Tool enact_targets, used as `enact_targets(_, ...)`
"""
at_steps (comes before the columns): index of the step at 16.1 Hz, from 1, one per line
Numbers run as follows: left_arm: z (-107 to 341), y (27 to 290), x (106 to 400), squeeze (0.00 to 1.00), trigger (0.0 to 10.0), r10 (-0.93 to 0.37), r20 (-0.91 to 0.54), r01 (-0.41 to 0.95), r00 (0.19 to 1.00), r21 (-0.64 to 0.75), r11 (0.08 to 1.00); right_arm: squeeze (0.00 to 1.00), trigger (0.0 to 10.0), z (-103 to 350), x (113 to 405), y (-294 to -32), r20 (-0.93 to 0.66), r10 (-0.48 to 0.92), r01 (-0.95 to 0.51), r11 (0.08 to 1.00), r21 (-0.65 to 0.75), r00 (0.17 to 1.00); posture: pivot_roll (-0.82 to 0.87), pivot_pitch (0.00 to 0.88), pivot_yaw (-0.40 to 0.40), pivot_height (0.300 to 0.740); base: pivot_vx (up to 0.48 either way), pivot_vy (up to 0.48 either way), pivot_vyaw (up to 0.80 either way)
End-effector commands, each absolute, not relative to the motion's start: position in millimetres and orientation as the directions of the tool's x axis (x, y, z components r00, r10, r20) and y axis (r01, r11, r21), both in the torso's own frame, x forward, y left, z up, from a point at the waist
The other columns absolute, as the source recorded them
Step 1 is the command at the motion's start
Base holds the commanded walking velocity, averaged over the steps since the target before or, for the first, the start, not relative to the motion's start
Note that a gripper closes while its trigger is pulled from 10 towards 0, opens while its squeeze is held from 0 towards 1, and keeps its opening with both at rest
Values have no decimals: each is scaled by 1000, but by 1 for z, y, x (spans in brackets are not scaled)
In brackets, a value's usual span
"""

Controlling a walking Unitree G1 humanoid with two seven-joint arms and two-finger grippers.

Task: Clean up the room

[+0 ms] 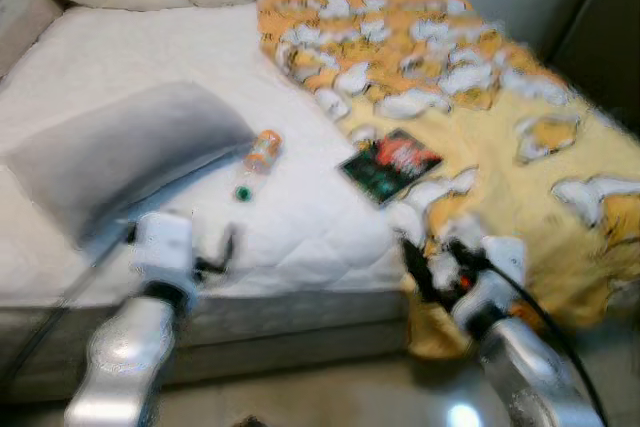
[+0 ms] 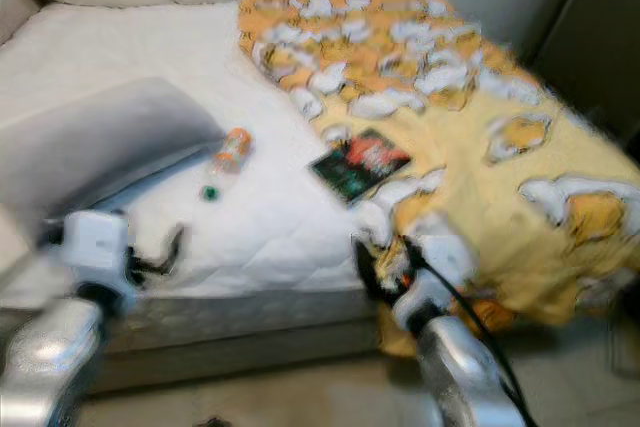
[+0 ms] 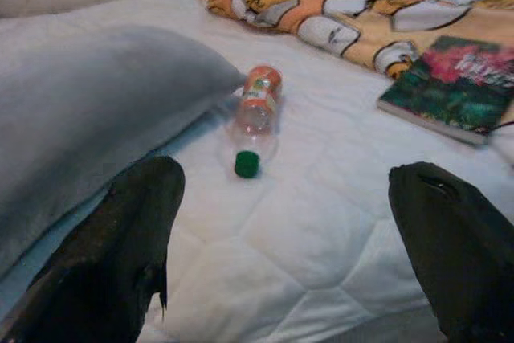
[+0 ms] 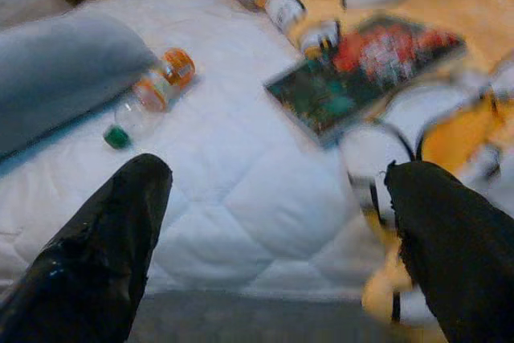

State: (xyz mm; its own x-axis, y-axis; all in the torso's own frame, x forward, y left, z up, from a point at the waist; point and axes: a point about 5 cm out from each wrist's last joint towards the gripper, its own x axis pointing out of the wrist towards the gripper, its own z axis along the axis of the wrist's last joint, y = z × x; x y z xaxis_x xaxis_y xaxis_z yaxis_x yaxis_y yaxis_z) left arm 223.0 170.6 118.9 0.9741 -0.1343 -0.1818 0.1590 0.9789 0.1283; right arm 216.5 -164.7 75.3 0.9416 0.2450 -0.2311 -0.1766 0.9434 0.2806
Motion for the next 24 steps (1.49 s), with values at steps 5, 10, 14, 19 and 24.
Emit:
enact_targets(5,121,177,224,0,10000,-111,-177,137,978,145,980,0,10000,81,221,-160,-200,243,-180,940,288,949,63,0,-19,740,0,389,0)
enact_targets(10,121,177,225,0,10000,-100,-175,125,980,143,982,0,10000,81,224,-157,-198,247,-184,939,290,948,71,0,-25,740,0,391,0)
enact_targets(14,121,178,226,0,10000,-93,-173,119,981,145,982,0,10000,81,225,-155,-198,250,-186,937,295,948,74,0,-24,740,0,390,0)
enact_targets(19,122,179,227,0,10000,-86,-171,111,981,143,983,0,10000,81,226,-153,-196,247,-182,936,301,949,78,0,-26,740,0,389,0)
enact_targets(24,127,178,229,0,10000,-74,-143,97,987,165,981,0,10000,81,229,-152,-194,247,-181,935,306,949,84,0,-24,740,0,-214,0)
